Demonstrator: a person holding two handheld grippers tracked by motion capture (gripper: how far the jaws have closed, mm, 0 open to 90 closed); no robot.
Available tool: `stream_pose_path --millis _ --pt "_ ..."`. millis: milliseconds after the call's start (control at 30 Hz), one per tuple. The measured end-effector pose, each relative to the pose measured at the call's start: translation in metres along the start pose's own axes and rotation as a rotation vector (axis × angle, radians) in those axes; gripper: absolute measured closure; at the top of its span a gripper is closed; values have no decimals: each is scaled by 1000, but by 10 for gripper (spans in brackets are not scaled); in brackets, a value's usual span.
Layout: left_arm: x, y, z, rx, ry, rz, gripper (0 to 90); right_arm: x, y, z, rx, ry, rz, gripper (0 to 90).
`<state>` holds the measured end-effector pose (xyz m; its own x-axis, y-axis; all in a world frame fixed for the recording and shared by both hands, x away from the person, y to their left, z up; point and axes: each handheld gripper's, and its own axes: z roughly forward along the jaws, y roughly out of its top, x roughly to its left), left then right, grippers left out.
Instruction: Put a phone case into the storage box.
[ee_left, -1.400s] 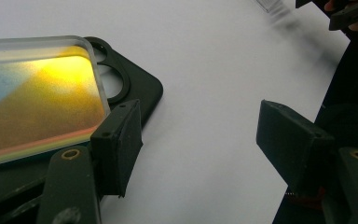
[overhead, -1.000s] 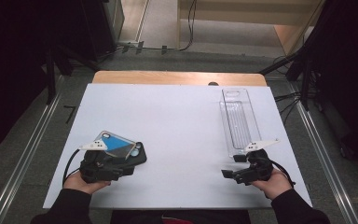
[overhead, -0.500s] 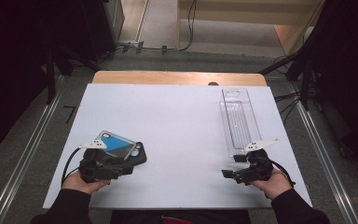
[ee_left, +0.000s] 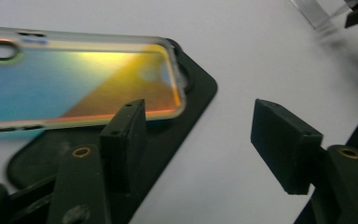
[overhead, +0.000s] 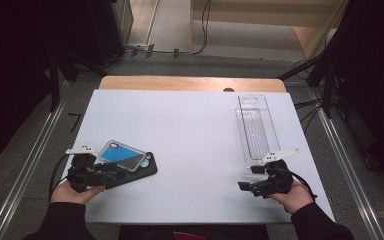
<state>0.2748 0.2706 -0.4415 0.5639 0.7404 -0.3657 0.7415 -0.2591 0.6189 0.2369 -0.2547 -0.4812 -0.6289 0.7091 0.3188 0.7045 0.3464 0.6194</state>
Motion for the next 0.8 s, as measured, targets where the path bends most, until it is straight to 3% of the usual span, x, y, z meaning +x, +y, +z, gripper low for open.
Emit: stream_pose_path --millis 67,233,267,333,367,400,567,700,800 --pt "8 2 -5 12 48 -16 402 0 0 0 0 1 -2 121" --pt "17 1 -7 28 95 -43 523 0 0 -1 -5 1 -1 121" --pt "19 -1 -7 37 104 -53 633 0 0 -1 -7 -1 0 121" --pt "22 -2 -6 51 116 -94 672 0 0 -1 -6 -1 -1 121" --pt "26 -1 -5 62 118 -104 819 1 0 -2 -9 -1 1 121" --pt "26 -1 -5 62 118 -104 885 1 0 -2 -9 -1 1 121" --pt "39 2 3 113 160 -132 899 2 0 -2 -10 3 -7 121" --pt "49 4 4 93 164 -167 898 2 0 -3 -11 4 -8 121" --pt "50 6 10 113 168 -164 897 2 0 -2 -10 4 -10 121"
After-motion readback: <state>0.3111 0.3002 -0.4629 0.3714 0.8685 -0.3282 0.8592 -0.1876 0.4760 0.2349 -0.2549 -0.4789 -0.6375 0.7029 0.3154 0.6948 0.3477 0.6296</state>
